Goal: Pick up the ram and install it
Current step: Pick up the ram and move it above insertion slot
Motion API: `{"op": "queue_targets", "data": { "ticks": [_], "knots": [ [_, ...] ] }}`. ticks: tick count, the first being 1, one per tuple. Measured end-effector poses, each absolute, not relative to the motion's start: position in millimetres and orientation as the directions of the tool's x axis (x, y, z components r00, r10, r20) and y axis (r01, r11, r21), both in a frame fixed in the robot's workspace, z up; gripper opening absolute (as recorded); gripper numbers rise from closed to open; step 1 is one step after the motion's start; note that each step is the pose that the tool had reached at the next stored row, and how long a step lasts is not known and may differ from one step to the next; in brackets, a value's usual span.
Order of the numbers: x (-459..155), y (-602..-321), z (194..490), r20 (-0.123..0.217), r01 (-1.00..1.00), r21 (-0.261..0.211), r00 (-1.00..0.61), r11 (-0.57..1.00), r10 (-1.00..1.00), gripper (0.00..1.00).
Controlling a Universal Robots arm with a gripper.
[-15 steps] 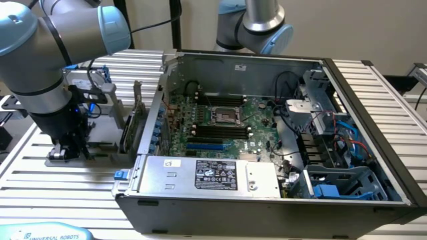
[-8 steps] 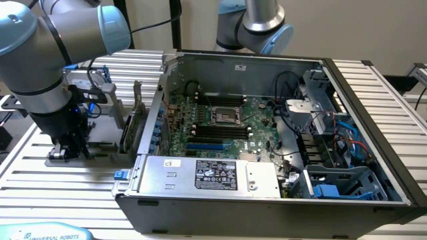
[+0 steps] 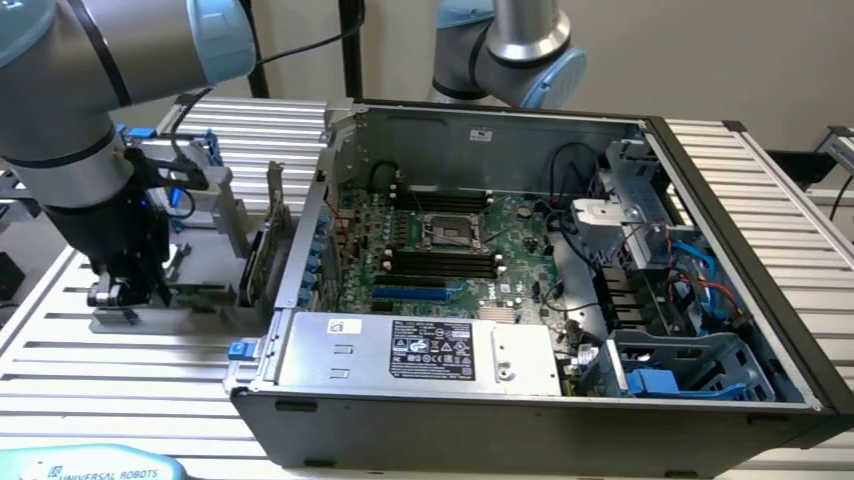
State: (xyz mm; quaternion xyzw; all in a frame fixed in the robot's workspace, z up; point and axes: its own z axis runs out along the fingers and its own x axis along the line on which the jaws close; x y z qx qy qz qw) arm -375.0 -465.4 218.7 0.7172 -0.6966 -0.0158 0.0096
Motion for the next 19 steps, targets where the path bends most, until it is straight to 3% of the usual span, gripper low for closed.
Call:
{"op": "queue_targets", "data": {
  "ticks": [19],
  "knots": [
    [-370,-465,305,-0.009,-0.999,0.036,0.029,-0.029,-1.0,0.14]
  ]
}}
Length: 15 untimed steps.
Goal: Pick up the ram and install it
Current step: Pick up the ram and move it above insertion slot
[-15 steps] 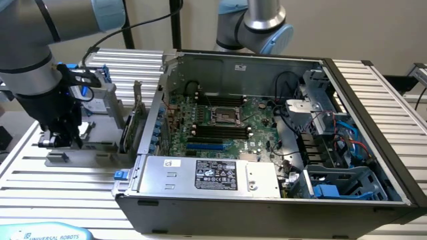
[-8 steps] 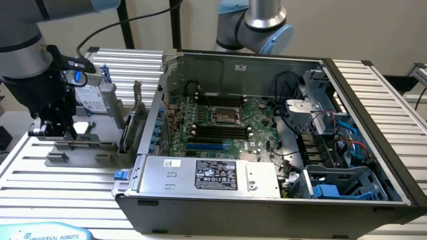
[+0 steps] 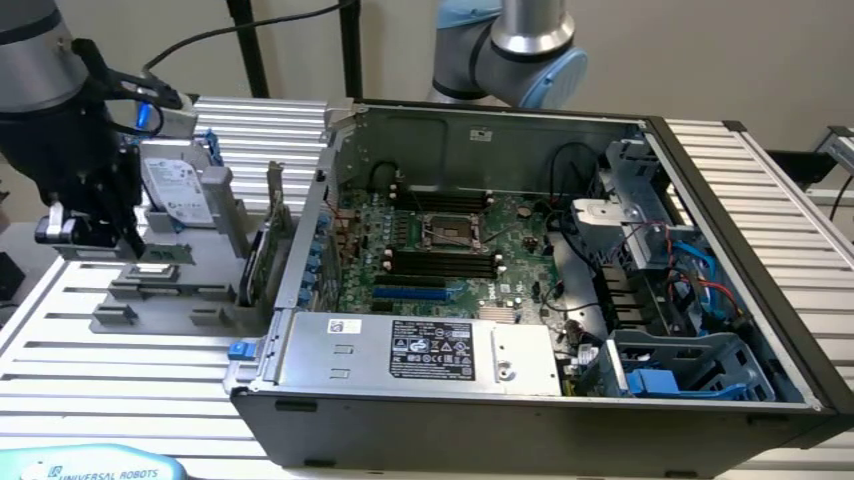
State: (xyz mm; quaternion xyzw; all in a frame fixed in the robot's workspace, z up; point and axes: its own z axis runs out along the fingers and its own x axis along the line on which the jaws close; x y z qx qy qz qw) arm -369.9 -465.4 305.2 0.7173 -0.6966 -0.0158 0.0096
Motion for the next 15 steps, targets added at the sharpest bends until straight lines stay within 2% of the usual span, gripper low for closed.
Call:
{"op": "queue_targets", "data": {
  "ticks": [15],
  "knots": [
    [-317,-465,373,-0.009,-0.999,0.036,0.029,-0.029,-1.0,0.14]
  ]
}}
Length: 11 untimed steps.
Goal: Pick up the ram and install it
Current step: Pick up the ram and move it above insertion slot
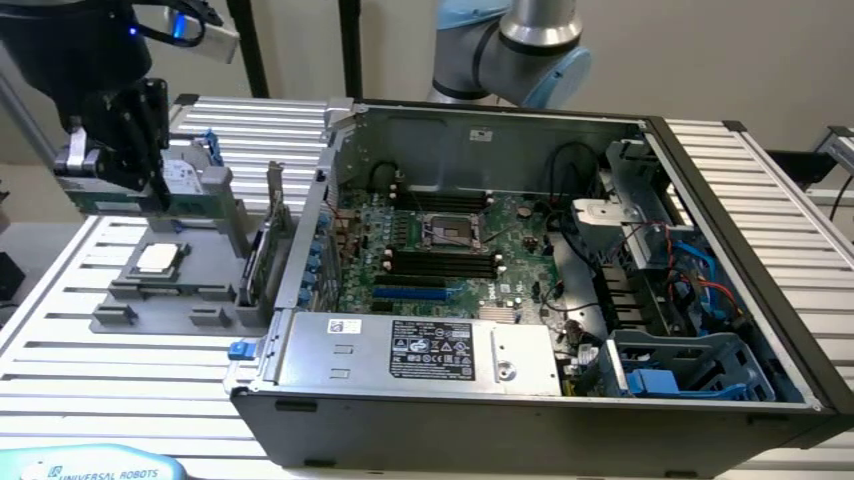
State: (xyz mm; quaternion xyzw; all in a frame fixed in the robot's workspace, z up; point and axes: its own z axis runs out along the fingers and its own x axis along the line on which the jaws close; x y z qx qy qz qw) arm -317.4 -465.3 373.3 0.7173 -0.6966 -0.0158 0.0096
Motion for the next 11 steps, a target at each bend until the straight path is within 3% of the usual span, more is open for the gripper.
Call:
{"op": "queue_targets", "data": {
  "ticks": [11],
  "knots": [
    [-267,-465,411,-0.016,-0.999,0.036,0.029,-0.03,-0.999,0.14]
  ]
}}
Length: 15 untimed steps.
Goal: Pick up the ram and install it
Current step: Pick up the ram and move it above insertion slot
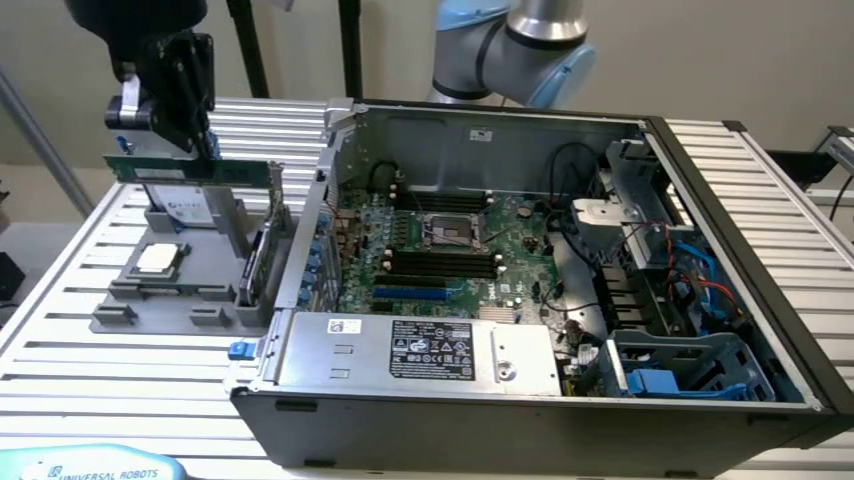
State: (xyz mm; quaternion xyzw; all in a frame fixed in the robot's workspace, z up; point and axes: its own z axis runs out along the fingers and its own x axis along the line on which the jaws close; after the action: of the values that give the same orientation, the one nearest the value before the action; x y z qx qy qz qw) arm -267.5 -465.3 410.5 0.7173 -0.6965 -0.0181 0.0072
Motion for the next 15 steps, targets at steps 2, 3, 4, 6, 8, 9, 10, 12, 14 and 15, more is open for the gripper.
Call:
{"op": "queue_targets", "data": {
  "ticks": [2,3,4,6,8,9,10,12,14,15],
  "knots": [
    [-258,-465,413,-0.022,-0.999,0.035,0.029,-0.03,-0.999,0.14],
    [-254,-465,415,-0.025,-0.999,0.035,0.029,-0.03,-0.999,0.14],
    [-249,-465,416,-0.029,-0.999,0.035,0.029,-0.03,-0.999,0.14],
    [-240,-465,417,-0.035,-0.999,0.035,0.029,-0.03,-0.999,0.14],
    [-231,-465,418,-0.04,-0.999,0.035,0.029,-0.031,-0.999,0.14],
    [-227,-465,418,-0.043,-0.999,0.035,0.029,-0.031,-0.999,0.14],
    [-222,-465,418,-0.045,-0.999,0.035,0.029,-0.031,-0.999,0.14],
    [-213,-465,418,-0.049,-0.999,0.035,0.029,-0.031,-0.998,0.14],
    [-204,-465,418,-0.052,-0.999,0.034,0.029,-0.031,-0.998,0.14],
    [-199,-465,418,-0.054,-0.999,0.034,0.029,-0.031,-0.998,0.14]
  ]
}}
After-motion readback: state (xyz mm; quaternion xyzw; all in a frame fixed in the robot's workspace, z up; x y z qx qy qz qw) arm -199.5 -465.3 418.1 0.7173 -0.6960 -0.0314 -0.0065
